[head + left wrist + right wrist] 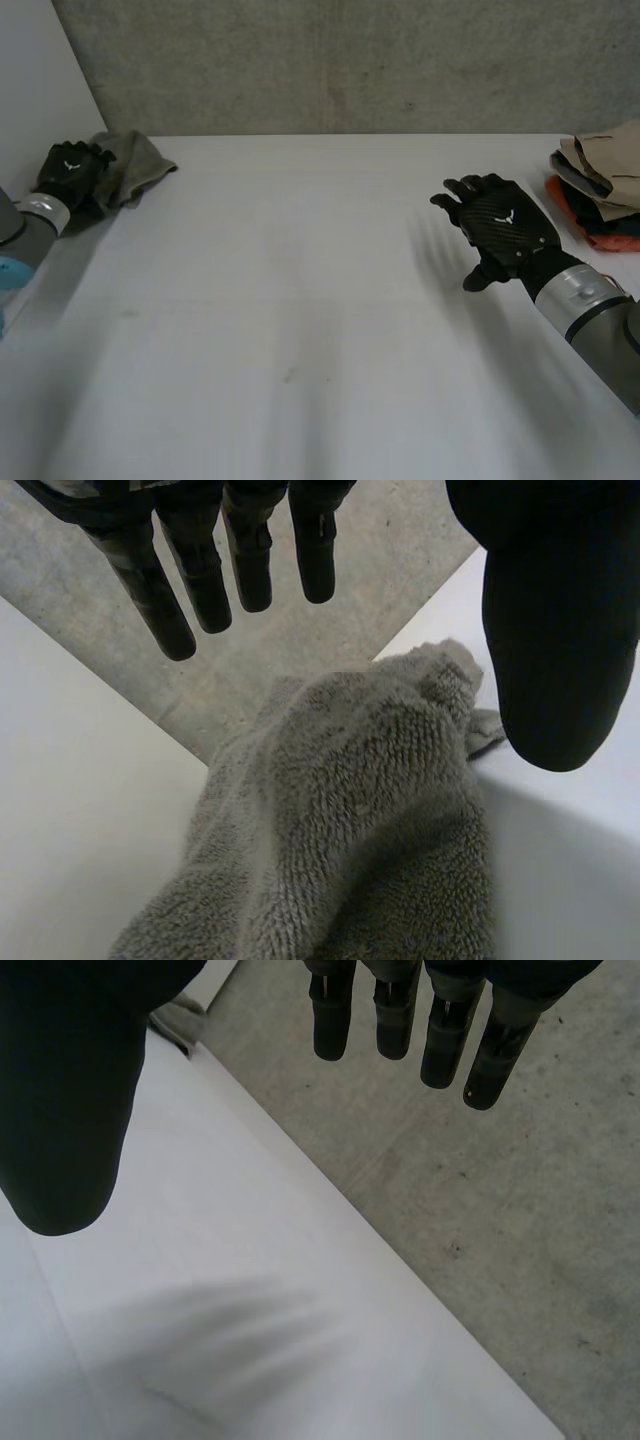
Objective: Fold the laundry.
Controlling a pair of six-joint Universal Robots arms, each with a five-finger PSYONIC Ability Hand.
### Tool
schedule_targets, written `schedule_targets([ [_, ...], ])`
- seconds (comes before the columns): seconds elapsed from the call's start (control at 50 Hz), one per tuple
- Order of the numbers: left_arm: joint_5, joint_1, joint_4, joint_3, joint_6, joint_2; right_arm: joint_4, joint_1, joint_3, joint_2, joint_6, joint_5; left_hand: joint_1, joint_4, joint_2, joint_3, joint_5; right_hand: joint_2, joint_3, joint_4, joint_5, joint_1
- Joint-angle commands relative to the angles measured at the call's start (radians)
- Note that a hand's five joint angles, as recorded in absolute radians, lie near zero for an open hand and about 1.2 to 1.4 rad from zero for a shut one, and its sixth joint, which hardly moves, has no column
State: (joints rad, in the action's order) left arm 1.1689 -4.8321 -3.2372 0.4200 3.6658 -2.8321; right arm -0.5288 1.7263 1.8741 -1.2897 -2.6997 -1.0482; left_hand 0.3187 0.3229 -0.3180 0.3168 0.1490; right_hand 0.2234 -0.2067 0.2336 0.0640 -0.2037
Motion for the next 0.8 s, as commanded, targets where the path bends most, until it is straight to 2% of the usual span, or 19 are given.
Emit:
schedule_targets([
  [0.02, -0.003, 0.002, -0.004, -0.102, 0.0, -0.085, -0.002, -0.004, -0.001, 0.007, -0.003, -0.001, 0.17, 0.166, -0.171, 0.172, 0.166, -0.049, 0.032, -0.059, -0.064, 0.029],
  [0.16, -0.006, 0.0, -0.058, -0.124, 0.0, -0.125, -0.002, -0.004, -0.001, 0.009, -0.003, 0.001, 0.379, 0.375, -0.379, 0.381, 0.374, -0.049, 0.032, -0.059, -0.064, 0.029],
  [0.38, -0.003, -0.003, -0.113, -0.147, 0.01, -0.162, -0.002, -0.005, -0.001, 0.007, -0.003, 0.001, 0.529, 0.524, -0.529, 0.531, 0.524, -0.049, 0.032, -0.059, -0.064, 0.029],
  [0.46, -0.003, -0.006, -0.119, -0.161, 0.025, -0.176, 0.0, -0.004, 0.0, 0.009, -0.003, 0.001, 0.708, 0.703, -0.708, 0.709, 0.703, -0.049, 0.032, -0.059, -0.064, 0.029],
  [0.52, 0.005, -0.006, -0.142, -0.159, 0.036, -0.187, 0.001, -0.004, 0.002, 0.007, -0.005, 0.001, 1.077, 1.072, -1.077, 1.079, 1.072, -0.049, 0.032, -0.059, -0.064, 0.029],
  [0.68, 0.078, -0.005, -0.274, -0.103, 0.057, -0.175, 0.003, -0.004, 0.004, 0.007, -0.005, -0.01, 1.078, 1.073, -1.078, 1.079, 1.073, -0.049, 0.032, -0.059, -0.064, 0.029],
  [0.76, 0.09, 0.008, -0.277, 0.024, 0.057, -0.054, 0.003, -0.004, 0.004, 0.007, -0.005, -0.021, 1.078, 1.073, -1.078, 1.079, 1.073, -0.049, 0.032, -0.059, -0.064, 0.029],
  [0.8, 0.09, 0.014, -0.282, 0.167, 0.049, 0.064, 0.004, -0.004, 0.005, 0.006, -0.006, -0.022, 1.078, 1.073, -1.078, 1.079, 1.073, -0.049, 0.032, -0.059, -0.064, 0.029],
])
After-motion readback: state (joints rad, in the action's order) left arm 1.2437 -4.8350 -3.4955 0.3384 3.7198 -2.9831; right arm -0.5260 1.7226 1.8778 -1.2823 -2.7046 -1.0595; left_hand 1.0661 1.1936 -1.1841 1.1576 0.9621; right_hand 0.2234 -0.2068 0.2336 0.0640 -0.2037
